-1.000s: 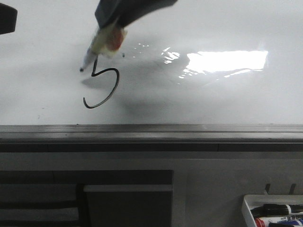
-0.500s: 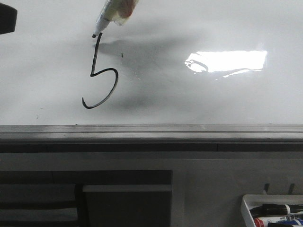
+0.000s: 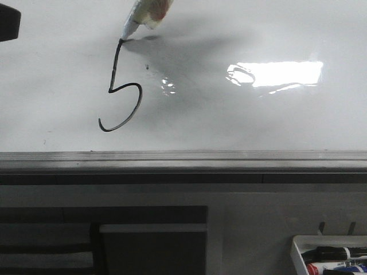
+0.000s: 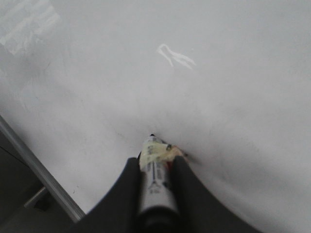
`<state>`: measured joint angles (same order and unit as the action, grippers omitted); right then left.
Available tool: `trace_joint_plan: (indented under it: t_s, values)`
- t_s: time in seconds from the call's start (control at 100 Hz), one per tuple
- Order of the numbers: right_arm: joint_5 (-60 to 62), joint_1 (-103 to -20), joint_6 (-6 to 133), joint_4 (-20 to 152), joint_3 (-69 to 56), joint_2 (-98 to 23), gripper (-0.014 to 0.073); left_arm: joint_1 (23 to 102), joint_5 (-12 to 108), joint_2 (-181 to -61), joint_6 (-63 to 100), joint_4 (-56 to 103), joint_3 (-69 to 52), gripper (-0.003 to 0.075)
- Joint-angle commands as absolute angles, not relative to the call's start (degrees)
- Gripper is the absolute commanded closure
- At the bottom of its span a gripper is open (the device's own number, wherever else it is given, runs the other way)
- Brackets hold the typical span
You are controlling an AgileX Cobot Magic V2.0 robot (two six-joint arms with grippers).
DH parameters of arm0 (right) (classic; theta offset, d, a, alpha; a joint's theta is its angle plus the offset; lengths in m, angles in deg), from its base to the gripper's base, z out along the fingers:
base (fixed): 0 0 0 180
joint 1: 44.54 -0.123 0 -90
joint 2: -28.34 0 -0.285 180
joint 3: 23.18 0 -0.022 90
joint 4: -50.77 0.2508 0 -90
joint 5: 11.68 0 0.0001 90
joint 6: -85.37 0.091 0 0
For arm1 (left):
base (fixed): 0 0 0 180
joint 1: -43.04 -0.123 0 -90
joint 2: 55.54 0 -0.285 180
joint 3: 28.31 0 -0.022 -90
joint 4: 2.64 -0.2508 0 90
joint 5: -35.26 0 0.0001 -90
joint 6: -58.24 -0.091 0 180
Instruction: Write number 5 on whiteboard
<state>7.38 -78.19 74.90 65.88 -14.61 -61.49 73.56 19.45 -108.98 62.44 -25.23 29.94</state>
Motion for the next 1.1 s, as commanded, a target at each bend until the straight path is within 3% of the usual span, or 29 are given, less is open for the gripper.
trace_joint_plan:
  t_s: [0.0, 0.36, 0.71, 1.09]
  values:
    - [5.03, -76.34, 74.37, 65.64, -16.52, -59.78, 0.0655, 73.5, 15.5, -108.59, 63.06, -24.14, 28.4, 0.0375]
    - [7.72, -72.04, 74.47, 65.32, -14.91, -57.0, 0.0655, 73.5, 15.5, -108.59, 63.06, -24.14, 28.4, 0.0375]
    - [10.13, -85.43, 71.35, 65.61, -15.46, -55.11, 0.0655, 74.54, 5.45, -114.9, 63.06, -29.57, 28.4, 0.0375]
    - [14.62, -90.63, 71.35, 65.61, -15.46, -56.66, 0.0655, 74.54, 0.21, -123.43, 63.06, -33.97, 28.29, 0.0375]
